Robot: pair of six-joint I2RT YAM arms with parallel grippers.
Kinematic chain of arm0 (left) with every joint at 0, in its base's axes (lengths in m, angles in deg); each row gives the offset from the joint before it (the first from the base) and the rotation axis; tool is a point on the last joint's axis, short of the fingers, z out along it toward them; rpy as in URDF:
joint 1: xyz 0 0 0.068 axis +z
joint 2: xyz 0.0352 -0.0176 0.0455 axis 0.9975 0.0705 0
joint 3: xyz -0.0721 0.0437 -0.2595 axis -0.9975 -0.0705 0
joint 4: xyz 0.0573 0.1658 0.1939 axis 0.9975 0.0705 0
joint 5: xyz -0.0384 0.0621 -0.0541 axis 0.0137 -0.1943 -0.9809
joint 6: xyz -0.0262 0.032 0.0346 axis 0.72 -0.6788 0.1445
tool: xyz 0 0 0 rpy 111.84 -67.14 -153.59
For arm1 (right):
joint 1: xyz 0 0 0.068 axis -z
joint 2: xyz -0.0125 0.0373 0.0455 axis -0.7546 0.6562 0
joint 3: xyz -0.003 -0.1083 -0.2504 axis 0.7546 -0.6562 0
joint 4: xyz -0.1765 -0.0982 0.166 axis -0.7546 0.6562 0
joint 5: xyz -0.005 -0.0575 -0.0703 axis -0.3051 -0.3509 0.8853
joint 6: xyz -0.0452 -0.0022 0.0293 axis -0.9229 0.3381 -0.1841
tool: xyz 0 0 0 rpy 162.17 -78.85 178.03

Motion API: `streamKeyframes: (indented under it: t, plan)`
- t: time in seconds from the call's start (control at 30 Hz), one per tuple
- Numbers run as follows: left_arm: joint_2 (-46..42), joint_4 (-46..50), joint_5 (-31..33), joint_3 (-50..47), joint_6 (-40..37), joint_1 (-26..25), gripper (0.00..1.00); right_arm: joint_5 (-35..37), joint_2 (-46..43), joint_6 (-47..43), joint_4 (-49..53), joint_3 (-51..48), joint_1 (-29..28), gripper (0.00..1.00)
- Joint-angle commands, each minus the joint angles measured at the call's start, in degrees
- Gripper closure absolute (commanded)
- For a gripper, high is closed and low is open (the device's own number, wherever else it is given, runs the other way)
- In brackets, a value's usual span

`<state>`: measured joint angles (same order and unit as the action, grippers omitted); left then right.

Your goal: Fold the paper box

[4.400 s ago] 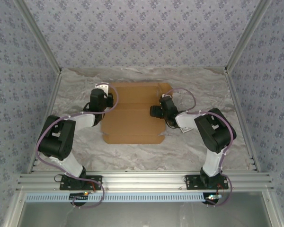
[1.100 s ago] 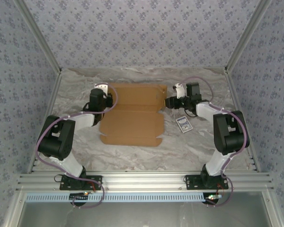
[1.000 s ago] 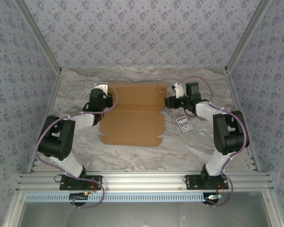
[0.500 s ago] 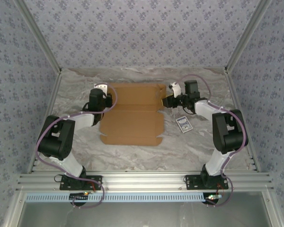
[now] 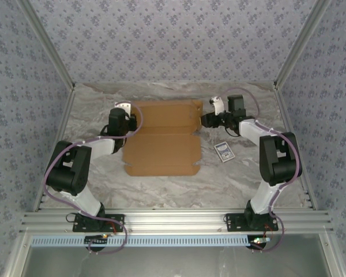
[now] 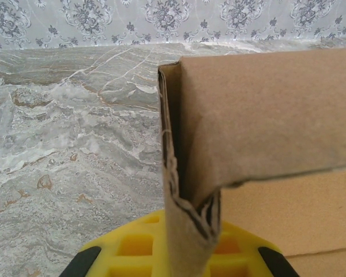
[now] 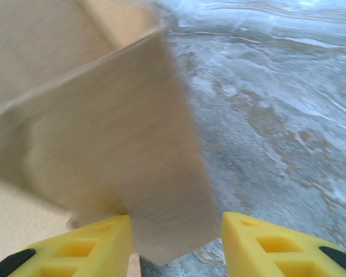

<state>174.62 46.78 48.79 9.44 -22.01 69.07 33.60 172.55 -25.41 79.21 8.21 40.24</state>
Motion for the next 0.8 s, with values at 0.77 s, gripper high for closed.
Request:
streamKeyframes:
  t: [0.77]
  plan:
    - [-2.54, -0.56, -1.72, 2.34, 0.18, -0.08, 1.0, -18.07, 6.11, -2.6, 10.36, 8.51, 2.03, 0.38]
